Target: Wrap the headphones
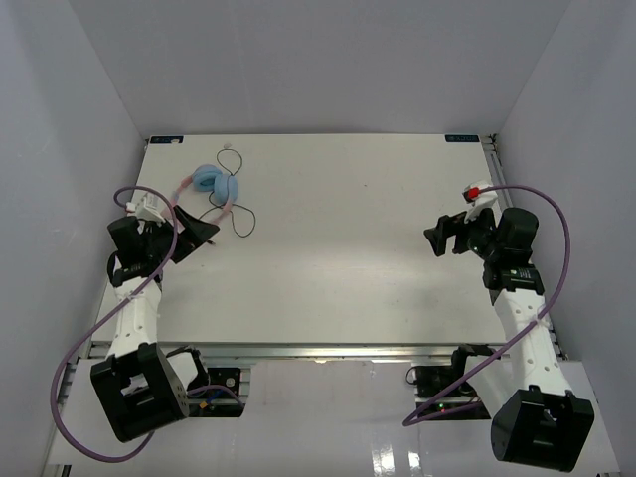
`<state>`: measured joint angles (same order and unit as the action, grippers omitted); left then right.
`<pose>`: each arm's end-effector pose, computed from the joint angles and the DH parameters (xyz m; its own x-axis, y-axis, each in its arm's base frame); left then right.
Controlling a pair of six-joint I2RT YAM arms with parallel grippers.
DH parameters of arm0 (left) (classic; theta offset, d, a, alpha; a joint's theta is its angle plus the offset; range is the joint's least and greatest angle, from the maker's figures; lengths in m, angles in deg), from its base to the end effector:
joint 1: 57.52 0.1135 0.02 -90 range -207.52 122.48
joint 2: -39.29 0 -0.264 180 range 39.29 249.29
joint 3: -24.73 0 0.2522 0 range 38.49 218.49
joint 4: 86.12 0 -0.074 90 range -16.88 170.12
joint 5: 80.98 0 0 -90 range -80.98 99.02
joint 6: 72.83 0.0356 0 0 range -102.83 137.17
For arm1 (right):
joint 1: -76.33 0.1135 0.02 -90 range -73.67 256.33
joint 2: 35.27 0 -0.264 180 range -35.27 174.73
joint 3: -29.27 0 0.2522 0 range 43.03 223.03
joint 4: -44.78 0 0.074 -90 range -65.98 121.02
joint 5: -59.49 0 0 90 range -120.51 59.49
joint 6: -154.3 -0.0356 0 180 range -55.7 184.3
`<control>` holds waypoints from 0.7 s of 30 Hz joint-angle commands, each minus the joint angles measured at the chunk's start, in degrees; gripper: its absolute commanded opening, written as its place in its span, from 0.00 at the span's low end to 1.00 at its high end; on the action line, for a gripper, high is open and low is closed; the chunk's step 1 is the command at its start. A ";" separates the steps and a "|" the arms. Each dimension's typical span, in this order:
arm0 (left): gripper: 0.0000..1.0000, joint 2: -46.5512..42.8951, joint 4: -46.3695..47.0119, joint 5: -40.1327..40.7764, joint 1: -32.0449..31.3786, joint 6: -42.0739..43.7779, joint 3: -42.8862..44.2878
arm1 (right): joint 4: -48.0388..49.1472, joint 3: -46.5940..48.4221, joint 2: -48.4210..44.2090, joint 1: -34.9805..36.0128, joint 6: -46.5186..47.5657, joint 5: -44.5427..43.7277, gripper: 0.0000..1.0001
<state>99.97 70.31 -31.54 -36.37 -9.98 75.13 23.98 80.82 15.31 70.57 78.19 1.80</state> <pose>0.2161 0.0588 0.2424 -0.5670 -0.5911 -0.5737 -0.0328 0.7121 -0.7013 0.2033 -0.0014 0.2864 -0.2279 -0.1809 -0.9567 -0.4843 0.8735 -0.0498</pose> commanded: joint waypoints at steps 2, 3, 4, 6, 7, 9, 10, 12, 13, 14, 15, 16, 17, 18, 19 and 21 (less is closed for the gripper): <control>0.96 4.20 -0.86 6.35 -0.07 -2.24 4.93 | -11.43 4.00 6.79 3.23 24.32 33.67 0.90; 0.96 5.90 -2.67 10.34 -0.09 -2.84 5.84 | -11.63 4.64 8.36 4.34 24.13 32.77 0.90; 0.96 8.21 -4.98 14.61 -0.14 -3.63 6.98 | -10.97 4.90 9.67 5.10 23.16 30.29 0.90; 0.96 11.63 -8.66 19.40 -0.14 -5.01 10.47 | -6.98 4.08 12.21 7.15 19.06 24.61 0.92; 0.96 13.50 -9.89 21.62 -0.14 -5.46 12.29 | -5.28 3.40 13.09 7.90 17.74 23.23 0.93; 0.95 17.56 -11.67 24.63 -0.14 -6.35 14.93 | -3.25 2.32 14.19 8.40 16.00 21.29 0.94; 0.94 19.85 -12.70 27.35 -0.14 -7.13 16.24 | -3.64 2.31 14.65 8.55 16.06 20.56 0.94; 0.86 23.34 -16.17 31.19 -0.05 -9.47 20.88 | -4.68 2.63 15.23 8.94 16.81 20.08 0.95; 0.81 25.72 -17.68 32.45 -0.06 -10.11 22.90 | -4.80 2.52 15.16 9.02 16.99 20.15 0.95; 0.78 29.47 -19.26 33.25 -0.11 -10.51 25.22 | -4.70 2.32 15.11 9.07 17.13 20.49 0.95; 0.75 32.93 -20.72 33.56 -0.14 -10.64 27.82 | -4.78 2.18 15.08 9.13 17.44 20.91 0.95; 0.71 35.69 -21.85 33.35 -0.14 -10.52 30.47 | -5.16 2.20 15.12 9.22 17.97 21.38 0.95; 0.70 37.27 -22.39 33.35 -0.14 -10.71 32.09 | -5.89 2.54 15.31 9.37 18.60 21.78 0.95; 0.69 38.62 -22.83 33.54 -0.14 -10.98 33.84 | -6.84 2.92 15.52 9.48 19.37 22.13 0.95; 0.68 39.91 -23.08 33.80 -0.14 -11.31 35.55 | -7.90 3.31 15.72 9.54 20.21 22.42 0.95; 0.66 44.30 -23.37 33.16 -0.29 -11.67 38.53 | -9.21 3.82 15.87 9.54 21.45 22.86 0.95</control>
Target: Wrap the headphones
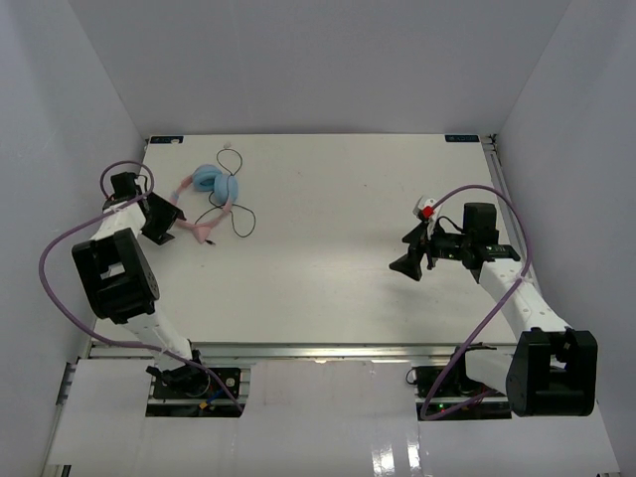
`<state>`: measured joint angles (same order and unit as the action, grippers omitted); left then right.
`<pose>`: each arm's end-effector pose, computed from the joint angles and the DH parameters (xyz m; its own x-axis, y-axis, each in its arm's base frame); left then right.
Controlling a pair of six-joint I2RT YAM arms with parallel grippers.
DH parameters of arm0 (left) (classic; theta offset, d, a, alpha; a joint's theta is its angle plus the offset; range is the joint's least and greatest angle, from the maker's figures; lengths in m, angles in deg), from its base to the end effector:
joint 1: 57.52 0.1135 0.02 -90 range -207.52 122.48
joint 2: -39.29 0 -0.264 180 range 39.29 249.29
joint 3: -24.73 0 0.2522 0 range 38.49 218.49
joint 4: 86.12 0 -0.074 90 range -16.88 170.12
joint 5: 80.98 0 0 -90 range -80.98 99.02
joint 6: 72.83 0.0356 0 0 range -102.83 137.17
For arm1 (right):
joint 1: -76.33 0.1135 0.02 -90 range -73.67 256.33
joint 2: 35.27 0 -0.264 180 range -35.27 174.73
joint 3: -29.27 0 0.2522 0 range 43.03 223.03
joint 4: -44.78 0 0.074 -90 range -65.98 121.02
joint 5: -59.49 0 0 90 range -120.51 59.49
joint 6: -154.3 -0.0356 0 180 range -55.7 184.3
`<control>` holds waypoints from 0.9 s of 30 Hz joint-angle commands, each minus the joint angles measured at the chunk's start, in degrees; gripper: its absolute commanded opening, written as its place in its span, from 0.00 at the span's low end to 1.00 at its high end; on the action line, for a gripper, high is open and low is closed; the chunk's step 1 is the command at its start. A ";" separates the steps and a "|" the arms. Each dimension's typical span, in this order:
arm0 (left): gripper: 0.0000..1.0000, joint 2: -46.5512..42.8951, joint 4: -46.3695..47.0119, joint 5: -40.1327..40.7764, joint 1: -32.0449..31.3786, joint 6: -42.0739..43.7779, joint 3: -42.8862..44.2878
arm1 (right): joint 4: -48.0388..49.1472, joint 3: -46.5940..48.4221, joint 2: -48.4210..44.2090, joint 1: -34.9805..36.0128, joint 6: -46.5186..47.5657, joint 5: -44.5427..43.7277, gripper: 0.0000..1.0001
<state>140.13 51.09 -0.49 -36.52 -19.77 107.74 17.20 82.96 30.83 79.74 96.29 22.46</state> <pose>0.3412 0.1247 0.2005 -0.4833 -0.8204 -0.3056 -0.7109 0.5715 -0.4099 0.2304 0.0422 0.2393 -0.2017 -0.3316 -0.9216 -0.8881 0.4588 0.0292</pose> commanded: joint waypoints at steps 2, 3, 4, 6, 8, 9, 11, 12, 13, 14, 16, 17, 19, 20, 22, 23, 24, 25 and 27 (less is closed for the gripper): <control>0.66 7.20 -5.68 1.92 -1.23 -2.43 8.61 | -3.37 1.99 0.47 0.37 4.39 2.34 0.95; 0.66 9.01 -6.34 2.18 -1.81 -2.86 10.41 | -3.75 2.11 0.53 0.37 4.83 2.40 0.95; 0.66 10.14 -6.65 2.55 -2.26 -3.31 12.35 | -4.19 2.26 0.61 0.37 5.35 2.40 0.95; 0.65 13.49 -7.38 4.18 -3.46 -3.63 15.03 | -4.86 2.29 0.92 0.37 6.22 2.63 0.95; 0.63 15.46 -7.80 5.53 -4.61 -4.03 17.33 | -5.53 2.27 1.27 0.37 7.05 2.75 0.95; 0.60 16.43 -8.44 6.21 -4.96 -4.20 18.67 | -5.79 2.31 1.34 0.35 7.42 2.68 0.95; 0.49 18.72 -10.70 7.49 -5.61 -4.29 21.86 | -6.09 2.49 1.35 0.24 7.73 2.51 0.95; 0.42 20.05 -11.99 8.21 -6.03 -4.03 23.12 | -6.17 2.56 1.28 0.16 7.74 2.55 0.95; 0.38 21.37 -13.28 9.34 -6.35 -3.69 24.22 | -6.22 2.60 1.17 0.01 7.74 2.63 0.95; 0.37 22.65 -14.57 11.29 -6.49 -3.19 25.01 | -6.22 2.56 0.99 -0.31 7.74 2.81 0.95; 0.35 23.61 -15.55 13.54 -6.67 -2.03 25.24 | -6.29 2.55 0.76 -0.82 7.63 3.03 0.95; 0.32 23.61 -15.62 14.52 -6.67 -1.10 25.03 | -6.23 2.62 0.70 -1.21 7.56 3.10 0.95; 0.24 23.18 -15.71 15.86 -6.67 0.91 24.18 | -6.31 2.57 0.57 -1.60 7.48 3.27 0.95; 0.18 22.85 -15.71 16.57 -6.67 2.04 23.93 | -6.31 2.53 0.53 -1.81 7.39 3.36 0.95; 0.12 21.45 -15.25 16.82 -6.72 4.48 23.68 | -6.31 2.30 0.57 -1.82 7.30 3.87 0.95; 0.09 20.48 -14.86 16.16 -6.90 5.76 23.67 | -6.55 2.12 0.67 -1.85 7.44 4.36 0.95; 0.06 19.32 -14.30 15.20 -7.15 7.33 23.72 | -6.95 1.87 0.77 -1.90 7.70 5.02 0.95; 0.03 17.65 -14.22 13.87 -7.76 9.16 24.35 | -8.40 1.73 0.89 -1.86 9.12 6.04 0.95; 0.00 13.61 -13.77 9.75 -9.72 12.61 25.16 | -13.48 2.02 2.23 -1.23 15.02 7.67 0.95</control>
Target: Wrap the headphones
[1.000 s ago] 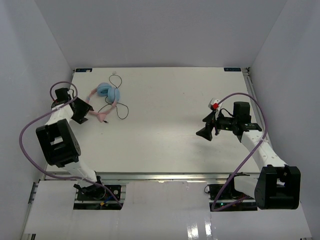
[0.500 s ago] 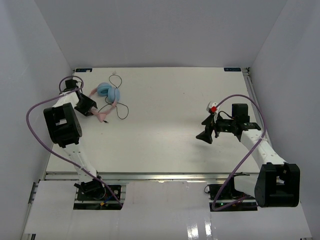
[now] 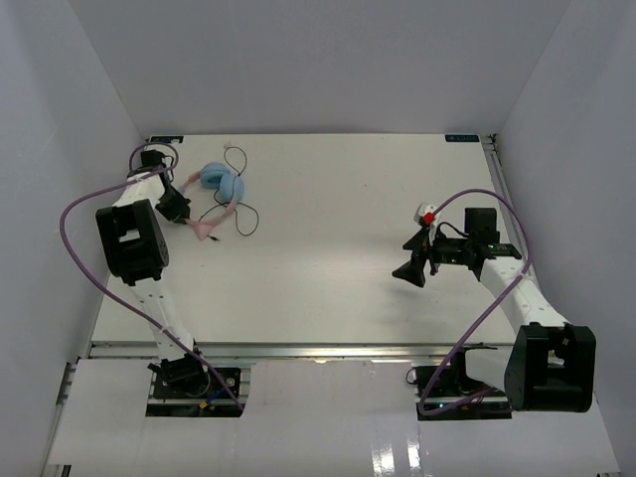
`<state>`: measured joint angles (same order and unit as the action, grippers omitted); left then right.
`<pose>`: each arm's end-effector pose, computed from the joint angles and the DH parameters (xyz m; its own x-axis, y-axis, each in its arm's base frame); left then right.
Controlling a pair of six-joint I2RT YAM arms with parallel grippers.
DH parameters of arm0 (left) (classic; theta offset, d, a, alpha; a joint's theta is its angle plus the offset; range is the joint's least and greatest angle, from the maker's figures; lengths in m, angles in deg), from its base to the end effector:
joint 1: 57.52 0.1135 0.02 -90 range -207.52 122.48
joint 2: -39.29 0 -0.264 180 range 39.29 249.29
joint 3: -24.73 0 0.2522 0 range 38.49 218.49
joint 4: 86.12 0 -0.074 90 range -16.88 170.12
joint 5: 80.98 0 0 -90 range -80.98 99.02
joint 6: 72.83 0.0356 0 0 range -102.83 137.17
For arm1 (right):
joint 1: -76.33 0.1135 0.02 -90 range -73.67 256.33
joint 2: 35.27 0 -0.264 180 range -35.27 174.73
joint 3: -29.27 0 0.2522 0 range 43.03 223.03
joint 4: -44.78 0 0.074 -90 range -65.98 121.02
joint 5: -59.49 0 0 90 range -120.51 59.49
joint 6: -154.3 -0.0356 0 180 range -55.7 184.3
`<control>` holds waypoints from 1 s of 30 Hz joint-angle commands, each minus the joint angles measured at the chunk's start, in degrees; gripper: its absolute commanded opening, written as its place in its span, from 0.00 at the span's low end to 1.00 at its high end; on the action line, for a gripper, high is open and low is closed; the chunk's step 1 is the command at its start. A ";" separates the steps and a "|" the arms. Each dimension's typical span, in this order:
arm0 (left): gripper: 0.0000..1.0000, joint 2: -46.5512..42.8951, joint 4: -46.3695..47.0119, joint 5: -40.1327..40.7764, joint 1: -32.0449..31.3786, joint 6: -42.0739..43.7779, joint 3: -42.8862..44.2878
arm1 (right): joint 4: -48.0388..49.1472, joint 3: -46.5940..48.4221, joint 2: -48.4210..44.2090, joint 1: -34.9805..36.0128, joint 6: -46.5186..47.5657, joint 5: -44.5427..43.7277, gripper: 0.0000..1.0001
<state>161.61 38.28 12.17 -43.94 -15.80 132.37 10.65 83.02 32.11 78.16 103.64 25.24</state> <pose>0.4293 0.1057 0.1696 -0.6303 -0.7113 -0.3112 -0.7098 0.6903 -0.1402 0.2257 0.0367 0.2281 -0.2088 -0.3636 -0.9078 -0.9125 0.4063 0.0471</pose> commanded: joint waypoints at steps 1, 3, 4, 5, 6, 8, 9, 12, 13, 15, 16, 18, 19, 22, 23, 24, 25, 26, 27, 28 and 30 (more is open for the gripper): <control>0.00 -10.87 0.17 -5.87 -4.30 10.91 0.45 | -9.13 2.12 1.56 1.08 12.96 5.25 0.95; 0.00 -16.81 1.74 -7.51 -9.80 15.14 0.39 | -14.18 2.25 1.83 2.29 24.12 5.74 0.95; 0.00 -19.51 2.24 -7.29 -12.78 17.00 0.30 | -16.70 2.25 1.61 2.83 29.22 6.01 0.95; 0.00 -21.50 2.67 -7.34 -15.76 18.22 -0.49 | -17.49 1.97 0.32 3.46 32.16 6.48 0.94; 0.00 -24.34 3.09 -7.89 -18.68 19.47 -0.91 | -17.36 1.42 -0.52 3.60 35.70 6.63 0.92; 0.00 -27.98 4.16 -10.97 -21.19 18.77 -3.66 | -12.98 1.17 -3.42 3.78 35.10 7.34 0.91; 0.00 -30.96 4.86 -15.65 -21.60 18.09 -5.10 | -10.69 1.51 -4.56 3.80 33.33 7.50 0.90; 0.00 -35.81 6.74 -23.14 -22.38 15.51 -9.82 | -4.88 5.09 -4.89 3.81 28.24 8.71 0.90; 0.00 -38.27 7.02 -26.54 -22.83 14.89 -11.50 | -3.08 6.55 -4.56 3.87 24.62 9.61 0.90; 0.00 -40.68 7.36 -30.94 -22.98 13.32 -13.31 | 7.73 7.57 -5.03 3.87 13.01 10.23 0.90; 0.00 -41.98 7.49 -33.72 -22.98 12.84 -14.09 | 15.85 7.05 -5.50 3.82 7.57 10.02 0.90; 0.00 -43.85 7.43 -37.13 -23.02 11.59 -14.99 | 26.52 6.29 -5.40 3.89 -5.84 9.26 0.90; 0.00 -44.88 7.35 -38.00 -23.11 11.06 -15.23 | 30.53 6.01 -4.73 3.89 -13.49 9.32 0.90; 0.00 -48.12 7.09 -39.40 -23.65 10.32 -15.82 | 47.13 3.79 -3.45 4.13 -31.45 11.84 0.90; 0.00 -48.63 6.95 -39.37 -24.01 10.05 -16.00 | 54.28 2.88 -2.82 4.39 -38.39 13.64 0.90; 0.00 -49.00 7.06 -39.79 -24.30 9.57 -16.28 | 56.76 3.28 -2.17 5.63 -41.31 14.89 0.90; 0.00 -49.37 7.18 -40.23 -24.58 9.08 -16.56 | 58.96 3.76 -1.52 6.93 -43.99 16.12 0.90; 0.00 -49.72 7.25 -40.48 -24.77 8.78 -16.63 | 56.56 4.86 -1.10 8.91 -43.13 15.36 0.90; 0.00 -50.08 7.32 -40.67 -24.93 8.52 -16.63 | 52.93 6.14 -0.75 11.08 -41.31 14.07 0.90; 0.00 -50.42 7.38 -40.86 -25.09 8.25 -16.62 | 49.30 7.39 -0.41 13.20 -39.41 12.65 0.90; 0.00 -50.83 7.54 -40.94 -25.33 7.21 -16.31 | 41.98 9.17 -0.24 15.80 -32.70 4.60 0.90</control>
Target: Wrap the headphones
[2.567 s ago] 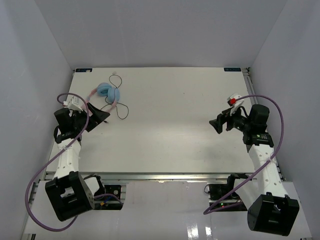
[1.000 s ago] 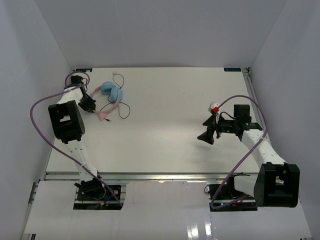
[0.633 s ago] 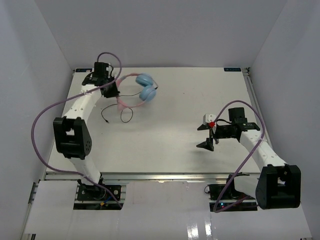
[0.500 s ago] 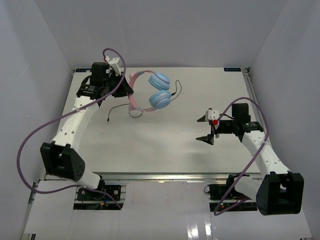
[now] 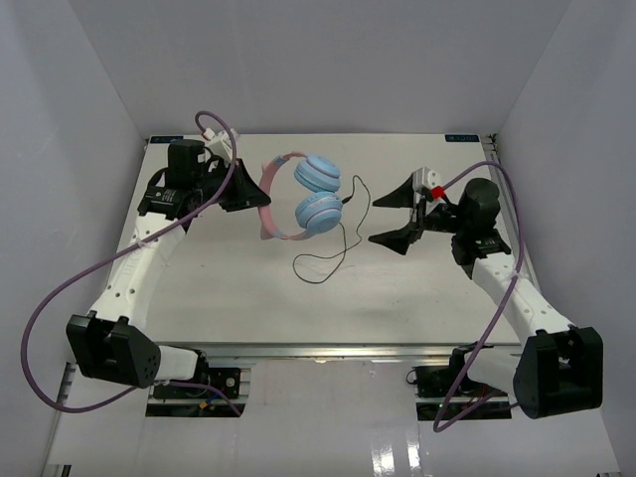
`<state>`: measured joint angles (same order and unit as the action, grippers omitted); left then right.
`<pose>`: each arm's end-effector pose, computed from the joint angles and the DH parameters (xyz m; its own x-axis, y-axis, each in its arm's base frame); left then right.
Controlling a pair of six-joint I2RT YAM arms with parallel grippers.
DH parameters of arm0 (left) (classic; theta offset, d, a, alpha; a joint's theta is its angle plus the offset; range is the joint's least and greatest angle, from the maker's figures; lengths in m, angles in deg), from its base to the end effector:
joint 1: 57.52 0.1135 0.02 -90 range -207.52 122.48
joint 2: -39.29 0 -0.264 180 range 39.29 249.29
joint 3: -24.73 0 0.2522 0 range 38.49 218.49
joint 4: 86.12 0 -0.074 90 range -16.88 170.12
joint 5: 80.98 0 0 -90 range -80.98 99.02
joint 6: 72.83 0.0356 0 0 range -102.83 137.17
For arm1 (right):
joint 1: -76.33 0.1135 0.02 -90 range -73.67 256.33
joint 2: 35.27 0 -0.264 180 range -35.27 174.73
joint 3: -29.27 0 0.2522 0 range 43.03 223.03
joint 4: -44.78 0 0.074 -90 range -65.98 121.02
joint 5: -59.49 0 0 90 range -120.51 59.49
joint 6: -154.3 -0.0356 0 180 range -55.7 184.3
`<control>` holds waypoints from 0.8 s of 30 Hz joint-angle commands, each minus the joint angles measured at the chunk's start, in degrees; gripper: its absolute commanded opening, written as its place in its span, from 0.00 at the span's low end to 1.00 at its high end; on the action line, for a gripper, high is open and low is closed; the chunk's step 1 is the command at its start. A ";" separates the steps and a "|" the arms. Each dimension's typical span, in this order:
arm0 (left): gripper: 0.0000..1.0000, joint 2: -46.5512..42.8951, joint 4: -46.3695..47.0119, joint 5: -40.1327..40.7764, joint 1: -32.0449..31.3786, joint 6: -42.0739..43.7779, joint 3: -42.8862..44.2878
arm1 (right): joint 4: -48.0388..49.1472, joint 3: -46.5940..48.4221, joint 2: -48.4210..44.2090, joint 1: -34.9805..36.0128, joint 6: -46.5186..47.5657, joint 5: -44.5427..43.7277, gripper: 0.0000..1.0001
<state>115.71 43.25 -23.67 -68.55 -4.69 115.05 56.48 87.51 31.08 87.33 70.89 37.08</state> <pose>0.2772 -0.0736 0.3685 -0.7629 -0.1705 -0.6236 0.3252 0.7324 -0.5982 0.2403 0.0802 0.3252 0.1734 -0.0109 -0.9848 -0.9649 0.1982 -0.1720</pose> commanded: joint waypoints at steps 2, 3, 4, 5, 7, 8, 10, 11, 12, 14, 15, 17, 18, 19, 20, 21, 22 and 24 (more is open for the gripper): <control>0.00 -5.50 3.08 -5.97 -1.06 -4.61 1.11 | -4.57 4.99 1.99 8.07 0.33 -12.89 0.90; 0.00 -5.74 3.23 -6.19 -1.29 -5.07 1.01 | -3.72 4.92 3.07 8.16 -1.19 -15.48 0.90; 0.00 -5.93 3.38 -6.34 -1.53 -5.56 0.86 | -2.70 4.82 4.13 8.17 -2.98 -18.09 0.91; 0.00 -6.21 3.60 -6.67 -1.59 -5.89 0.53 | -1.59 4.27 4.41 8.22 -3.98 -19.33 0.91; 0.00 -6.81 3.92 -6.97 -1.71 -6.28 -0.03 | 0.50 3.06 4.59 8.26 -5.42 -21.22 0.91; 0.00 -7.26 3.96 -7.01 -1.71 -6.32 -0.32 | 1.07 2.57 4.38 8.26 -5.39 -22.00 0.92; 0.00 -7.79 4.00 -7.04 -1.71 -6.53 -0.89 | 2.15 1.57 3.69 8.34 -5.28 -22.22 0.93; 0.00 -8.08 4.11 -7.04 -1.77 -6.53 -1.01 | 2.68 1.39 3.40 8.28 -5.46 -21.70 0.95; 0.00 -8.27 4.19 -6.85 -1.77 -6.50 -1.09 | 3.08 1.05 3.10 8.28 -5.45 -20.77 0.96; 0.00 -8.51 4.20 -5.84 -1.71 -6.44 -1.04 | 3.27 0.26 2.50 8.28 -4.86 -18.65 0.97; 0.00 -8.60 4.14 -5.39 -1.71 -6.38 -0.95 | 2.49 0.14 1.91 8.26 -3.65 -18.22 0.98; 0.00 -8.66 4.08 -5.11 -1.71 -6.26 -0.83 | 0.42 -0.37 0.94 8.26 -0.62 -18.20 0.98; 0.00 -8.66 4.08 -5.17 -1.71 -6.32 -0.81 | 0.11 -0.71 0.89 8.26 0.06 -17.93 0.97; 0.00 -8.63 4.16 -5.53 -1.71 -6.52 -0.81 | 0.47 -0.91 1.66 8.42 -0.16 -17.35 0.95; 0.00 -8.59 4.28 -6.01 -1.71 -6.76 -0.81 | 0.99 -1.07 2.78 8.66 -0.64 -16.75 0.94; 0.00 -8.60 4.55 -6.37 -1.71 -7.13 -0.81 | 1.57 -0.76 4.13 8.96 -1.45 -16.20 0.95; 0.00 -8.66 4.95 -6.64 -1.71 -7.62 -0.81 | 2.21 -0.01 5.70 9.30 -2.58 -15.71 0.97; 0.00 -8.82 5.78 -7.22 -1.71 -8.58 -0.70 | 4.05 1.52 8.58 9.94 -4.68 -14.38 0.97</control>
<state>109.57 44.75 -27.46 -70.07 -9.70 113.58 56.15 87.12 34.13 95.92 69.02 19.48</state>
